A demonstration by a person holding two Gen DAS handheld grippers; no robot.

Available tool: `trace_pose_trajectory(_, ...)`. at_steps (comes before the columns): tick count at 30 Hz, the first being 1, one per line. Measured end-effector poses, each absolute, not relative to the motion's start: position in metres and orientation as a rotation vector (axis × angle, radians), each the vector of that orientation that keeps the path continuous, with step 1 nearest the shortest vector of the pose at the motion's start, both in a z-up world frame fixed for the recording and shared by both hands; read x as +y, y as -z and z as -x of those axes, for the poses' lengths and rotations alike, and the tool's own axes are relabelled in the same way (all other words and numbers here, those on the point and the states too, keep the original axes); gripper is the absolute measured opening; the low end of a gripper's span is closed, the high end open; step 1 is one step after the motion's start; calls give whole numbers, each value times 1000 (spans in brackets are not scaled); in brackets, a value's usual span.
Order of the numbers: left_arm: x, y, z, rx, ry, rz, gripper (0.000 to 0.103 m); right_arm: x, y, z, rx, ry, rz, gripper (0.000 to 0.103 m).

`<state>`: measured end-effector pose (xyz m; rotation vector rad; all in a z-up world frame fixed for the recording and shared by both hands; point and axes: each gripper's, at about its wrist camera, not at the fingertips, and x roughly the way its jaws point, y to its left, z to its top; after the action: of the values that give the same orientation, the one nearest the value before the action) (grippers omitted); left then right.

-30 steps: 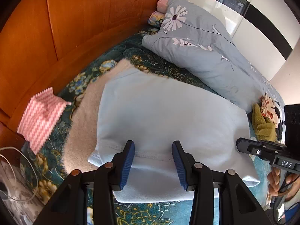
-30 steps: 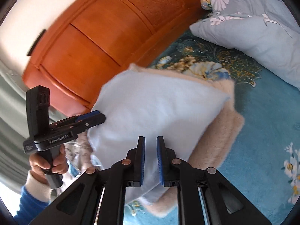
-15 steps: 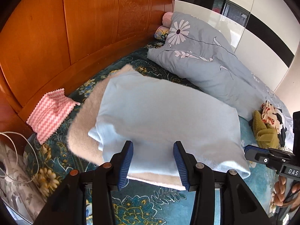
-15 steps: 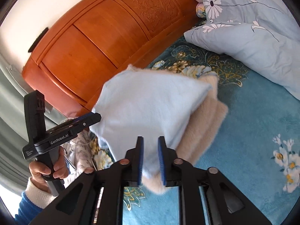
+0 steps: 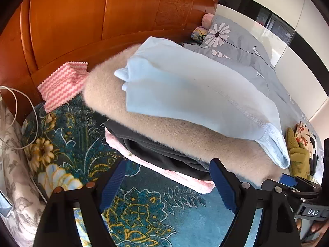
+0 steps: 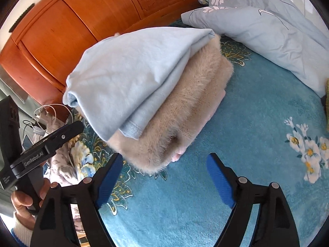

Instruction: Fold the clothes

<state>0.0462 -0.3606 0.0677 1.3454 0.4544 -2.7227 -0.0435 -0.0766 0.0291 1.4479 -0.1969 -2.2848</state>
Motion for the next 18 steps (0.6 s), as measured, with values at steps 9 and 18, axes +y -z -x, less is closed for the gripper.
trace_pose_trajectory(9,-350,-53,-53,401,2703,-1350,103,-82,-23,38,-71,2406,-1389,97)
trace_pose_trajectory(18,-345,-41,-58,379,2664,-1318,103,-83,-20,34,-5,2476,-1356,97)
